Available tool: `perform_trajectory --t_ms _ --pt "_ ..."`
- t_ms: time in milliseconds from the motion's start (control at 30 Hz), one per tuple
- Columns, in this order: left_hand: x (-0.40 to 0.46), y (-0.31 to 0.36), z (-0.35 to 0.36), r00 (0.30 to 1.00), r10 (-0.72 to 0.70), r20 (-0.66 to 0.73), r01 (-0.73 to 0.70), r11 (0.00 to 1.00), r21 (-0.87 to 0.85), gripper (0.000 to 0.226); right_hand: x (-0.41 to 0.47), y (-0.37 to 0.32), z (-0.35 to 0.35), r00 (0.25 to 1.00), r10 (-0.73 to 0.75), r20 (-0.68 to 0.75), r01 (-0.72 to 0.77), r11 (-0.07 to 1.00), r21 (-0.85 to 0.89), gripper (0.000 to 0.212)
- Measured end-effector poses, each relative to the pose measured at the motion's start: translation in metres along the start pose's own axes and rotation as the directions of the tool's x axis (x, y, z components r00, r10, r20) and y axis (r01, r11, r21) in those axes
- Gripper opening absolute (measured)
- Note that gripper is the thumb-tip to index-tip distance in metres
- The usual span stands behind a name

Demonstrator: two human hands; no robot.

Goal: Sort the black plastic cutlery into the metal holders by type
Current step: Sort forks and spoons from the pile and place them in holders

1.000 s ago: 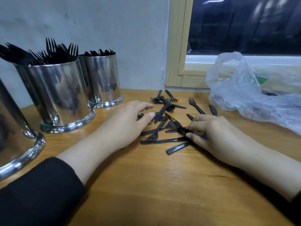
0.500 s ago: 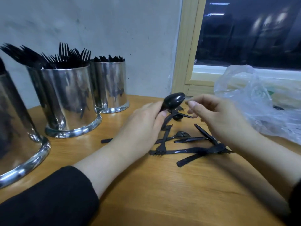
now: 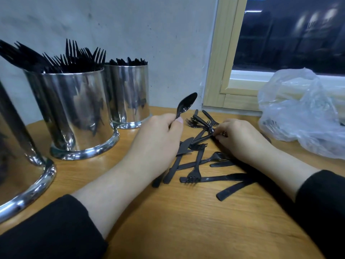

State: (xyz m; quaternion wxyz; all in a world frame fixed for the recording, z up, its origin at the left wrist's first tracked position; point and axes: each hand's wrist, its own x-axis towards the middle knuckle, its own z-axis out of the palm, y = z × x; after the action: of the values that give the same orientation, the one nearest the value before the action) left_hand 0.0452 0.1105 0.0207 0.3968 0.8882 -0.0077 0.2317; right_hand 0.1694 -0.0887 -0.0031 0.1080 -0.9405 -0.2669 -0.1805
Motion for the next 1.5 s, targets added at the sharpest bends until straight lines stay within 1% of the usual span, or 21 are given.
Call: perform_trajectory --t_ms 67,133,200,267,400,467,567,667,767,867,967,1067,1167,1233,1267,1333,1367,1400,1433,1467,1500 --pt "-0.001 0.001 -0.003 1.0 0.0 -0.003 -0.001 1.0 -0.024 0.045 -0.002 0.0 -0.002 0.999 0.035 -0.009 -0.035 0.999 0.034 0.016" --pt "-0.002 0.001 -0.004 1.0 -0.001 -0.01 0.0 1.0 -0.025 0.046 -0.003 -0.001 -0.003 0.997 0.075 0.001 -0.075 0.995 0.064 0.019" --pt "-0.003 0.002 -0.006 1.0 -0.009 -0.017 0.008 0.999 -0.032 0.046 -0.004 -0.001 -0.004 0.995 0.095 0.042 -0.096 0.994 0.041 0.023" --pt "-0.004 0.003 -0.007 1.0 -0.014 -0.015 0.014 0.999 -0.033 0.046 -0.004 -0.002 -0.006 0.992 0.116 0.057 -0.117 0.993 0.013 0.023" --pt "-0.006 0.005 -0.009 1.0 -0.007 -0.02 0.007 1.0 -0.023 0.048 -0.005 -0.002 -0.008 0.993 0.118 0.012 -0.118 0.993 -0.006 0.018" --pt "-0.006 0.005 -0.009 0.999 -0.021 -0.036 0.02 1.0 -0.019 0.044 -0.006 -0.004 -0.013 0.992 0.126 -0.028 -0.126 0.992 0.005 0.016" --pt "-0.005 0.006 -0.011 0.997 -0.041 -0.061 0.04 0.999 -0.028 0.026 -0.008 -0.004 -0.029 0.982 0.174 -0.068 -0.167 0.981 0.104 0.016" --pt "-0.004 0.005 -0.01 0.996 -0.011 -0.089 0.008 0.999 -0.031 0.026 -0.008 -0.003 -0.049 0.967 0.22 -0.129 -0.183 0.951 0.249 0.013" --pt "-0.004 0.005 -0.012 0.988 0.029 -0.154 -0.036 0.998 -0.045 0.029 -0.01 -0.01 -0.07 0.958 0.2 -0.206 -0.109 0.918 0.382 0.012" --pt "-0.004 0.005 -0.015 0.974 0.036 -0.224 -0.054 0.996 -0.076 0.029 -0.013 -0.025 -0.089 0.937 0.192 -0.291 -0.001 0.835 0.55 0.012" --pt "-0.004 0.005 -0.016 0.967 0.055 -0.249 -0.071 0.996 -0.056 0.029 -0.015 -0.044 -0.099 0.95 0.174 -0.261 0.057 0.722 0.689 0.012" --pt "-0.005 0.005 -0.015 0.973 0.076 -0.218 -0.085 0.996 -0.029 0.026 -0.015 -0.061 -0.101 0.963 0.196 -0.185 0.038 0.581 0.813 0.009" --pt "-0.007 0.004 -0.012 0.988 0.101 -0.121 -0.107 0.993 -0.047 0.025 -0.011 -0.074 -0.097 0.971 0.216 -0.105 0.006 0.413 0.911 0.007" --pt "-0.007 0.004 -0.011 0.993 0.099 -0.069 -0.105 0.99 -0.092 0.027 -0.006 -0.081 -0.093 0.973 0.225 -0.058 -0.014 0.307 0.952 0.008" --pt "-0.006 0.004 -0.011 0.993 0.097 -0.066 -0.103 0.99 -0.098 0.027 -0.003 -0.084 -0.092 0.975 0.219 -0.04 -0.019 0.26 0.965 0.009" --pt "-0.005 0.004 -0.012 0.99 0.087 -0.107 -0.098 0.99 -0.103 0.033 0.005 -0.088 -0.091 0.978 0.208 -0.027 -0.014 0.193 0.981 0.013" --pt "-0.003 0.004 -0.013 0.988 0.069 -0.137 -0.086 0.988 -0.127 0.035 0.01 -0.088 -0.091 0.976 0.212 -0.041 -0.003 0.202 0.979 0.016" --pt "-0.002 0.003 -0.015 0.986 0.045 -0.161 -0.072 0.984 -0.162 0.039 0.016 -0.086 -0.089 0.972 0.223 -0.071 0.008 0.272 0.962 0.019" --pt "-0.001 0.002 -0.017 0.985 0.021 -0.174 -0.056 0.979 -0.196 0.04 0.024 -0.083 -0.086 0.967 0.229 -0.11 0.008 0.402 0.916 0.02" --pt "0.001 0.001 -0.019 0.985 -0.001 -0.175 -0.037 0.976 -0.213 0.038 0.033 -0.078 -0.08 0.965 0.221 -0.143 -0.006 0.562 0.827 0.02" --pt "0.003 -0.002 -0.019 0.985 -0.022 -0.171 -0.015 0.977 -0.212 0.036 0.043 -0.072 -0.071 0.97 0.191 -0.151 -0.03 0.71 0.703 0.018"
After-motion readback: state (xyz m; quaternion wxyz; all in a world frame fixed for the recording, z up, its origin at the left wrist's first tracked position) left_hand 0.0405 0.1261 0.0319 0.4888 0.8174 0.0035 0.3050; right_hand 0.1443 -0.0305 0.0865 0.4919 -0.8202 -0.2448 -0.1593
